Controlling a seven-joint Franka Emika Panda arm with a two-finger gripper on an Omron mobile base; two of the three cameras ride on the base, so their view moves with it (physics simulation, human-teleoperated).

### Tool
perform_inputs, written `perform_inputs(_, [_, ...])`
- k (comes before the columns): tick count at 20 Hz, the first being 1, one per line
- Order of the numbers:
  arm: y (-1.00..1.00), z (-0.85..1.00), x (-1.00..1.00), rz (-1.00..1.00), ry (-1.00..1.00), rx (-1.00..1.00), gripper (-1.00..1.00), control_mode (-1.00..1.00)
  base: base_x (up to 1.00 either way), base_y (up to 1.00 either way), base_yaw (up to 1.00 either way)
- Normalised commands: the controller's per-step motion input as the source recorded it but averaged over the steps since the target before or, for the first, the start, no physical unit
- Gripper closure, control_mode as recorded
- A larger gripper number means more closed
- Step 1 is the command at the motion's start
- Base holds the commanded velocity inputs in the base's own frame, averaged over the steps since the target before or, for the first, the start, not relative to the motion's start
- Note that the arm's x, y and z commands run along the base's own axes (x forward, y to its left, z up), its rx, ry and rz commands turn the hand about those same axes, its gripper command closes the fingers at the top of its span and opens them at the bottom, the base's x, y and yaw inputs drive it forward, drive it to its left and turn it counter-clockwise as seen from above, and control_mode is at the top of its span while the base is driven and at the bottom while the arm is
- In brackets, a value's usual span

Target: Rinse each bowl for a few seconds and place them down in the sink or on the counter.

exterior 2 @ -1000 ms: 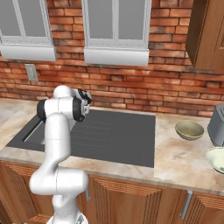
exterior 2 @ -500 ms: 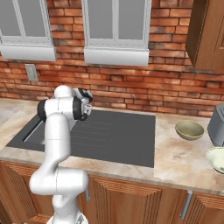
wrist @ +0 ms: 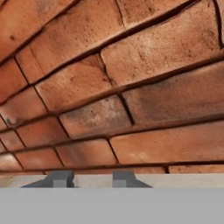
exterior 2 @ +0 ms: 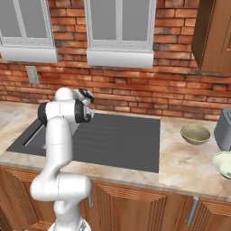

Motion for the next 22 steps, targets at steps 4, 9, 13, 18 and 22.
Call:
perform_inputs(4, [-0.57, 0.0, -0.24, 0.04, 0.01, 0.07, 1.0, -1.0, 0.0, 0.0, 0.0])
perform_inputs(9, [-0.41, 0.63, -0.12, 0.0, -0.01, 0.13, 1.0, -1.0, 0.0, 0.0, 0.0])
perform_inputs(13, [-0.41, 0.77, -0.05, 0.0, -0.04, 0.12, 1.0, -1.0, 0.0, 0.0, 0.0])
perform_inputs(18, [-0.48, 0.68, -0.08, 0.0, -0.01, 0.15, -1.0, -1.0, 0.0, 0.0, 0.0])
perform_inputs(22, [-0.44, 0.83, -0.1, 0.0, 0.0, 0.14, -1.0, -1.0, 0.0, 0.0, 0.0])
